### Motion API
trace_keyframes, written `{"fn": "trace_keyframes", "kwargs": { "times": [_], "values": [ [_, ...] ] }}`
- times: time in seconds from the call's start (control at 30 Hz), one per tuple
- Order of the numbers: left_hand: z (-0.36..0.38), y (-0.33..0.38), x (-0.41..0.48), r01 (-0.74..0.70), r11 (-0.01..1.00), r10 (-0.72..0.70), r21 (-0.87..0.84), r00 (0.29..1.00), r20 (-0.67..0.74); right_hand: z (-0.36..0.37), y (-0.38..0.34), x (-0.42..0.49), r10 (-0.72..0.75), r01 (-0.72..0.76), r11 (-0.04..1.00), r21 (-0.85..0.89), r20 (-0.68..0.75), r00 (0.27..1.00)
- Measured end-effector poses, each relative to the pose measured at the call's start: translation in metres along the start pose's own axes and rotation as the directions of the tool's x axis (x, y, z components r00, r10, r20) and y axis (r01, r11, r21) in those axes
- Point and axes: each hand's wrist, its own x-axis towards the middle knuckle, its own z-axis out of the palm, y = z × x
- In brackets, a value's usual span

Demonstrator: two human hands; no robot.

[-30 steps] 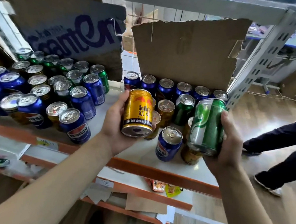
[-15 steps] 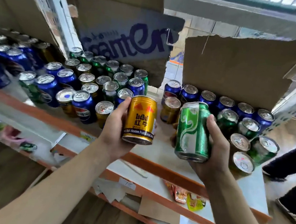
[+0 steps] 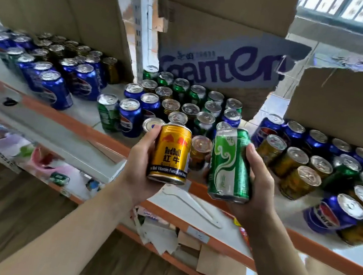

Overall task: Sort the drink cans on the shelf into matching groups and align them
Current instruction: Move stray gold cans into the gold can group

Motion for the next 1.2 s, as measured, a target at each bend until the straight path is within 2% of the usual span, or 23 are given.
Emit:
{"fn": "trace_keyframes", "kwargs": {
  "times": [0.17,0.43,0.6,0.7,0.8,0.97,1.07,1.2],
  "values": [
    [-0.048,0.035,-0.012,-0.029,0.999,0.029,0.037,1.000,0.003,0.045,0.037,0.016,0.008,-0.008,1.000,-0.024,-0.027,1.000],
    [-0.104,0.074,-0.023,-0.015,1.000,0.015,-0.014,1.000,0.008,0.090,0.070,0.040,0.017,-0.020,0.996,-0.092,-0.037,0.999],
    [-0.119,0.078,-0.019,-0.008,1.000,0.008,-0.025,1.000,-0.026,0.100,0.074,0.049,-0.003,0.003,0.996,-0.093,-0.006,1.000],
    [-0.121,0.080,-0.011,-0.013,1.000,0.012,-0.014,0.999,-0.051,0.100,0.074,0.058,0.039,-0.041,0.992,-0.119,-0.019,0.999],
    [-0.120,0.086,-0.004,-0.027,1.000,0.026,-0.007,0.996,-0.085,0.098,0.073,0.072,0.077,-0.085,0.968,-0.237,-0.042,0.996],
    [-0.125,0.101,0.004,-0.053,0.999,0.054,0.011,0.984,-0.169,0.101,0.075,0.104,0.009,-0.020,0.857,-0.515,-0.024,1.000],
    [-0.131,0.107,0.005,-0.077,0.997,0.076,0.003,0.974,-0.213,0.105,0.081,0.121,-0.038,0.062,0.777,-0.626,0.053,0.998],
    [-0.142,0.107,0.007,-0.097,0.994,0.081,-0.054,0.966,-0.248,0.107,0.097,0.142,-0.198,0.257,0.552,-0.793,0.175,0.964]
  ]
}}
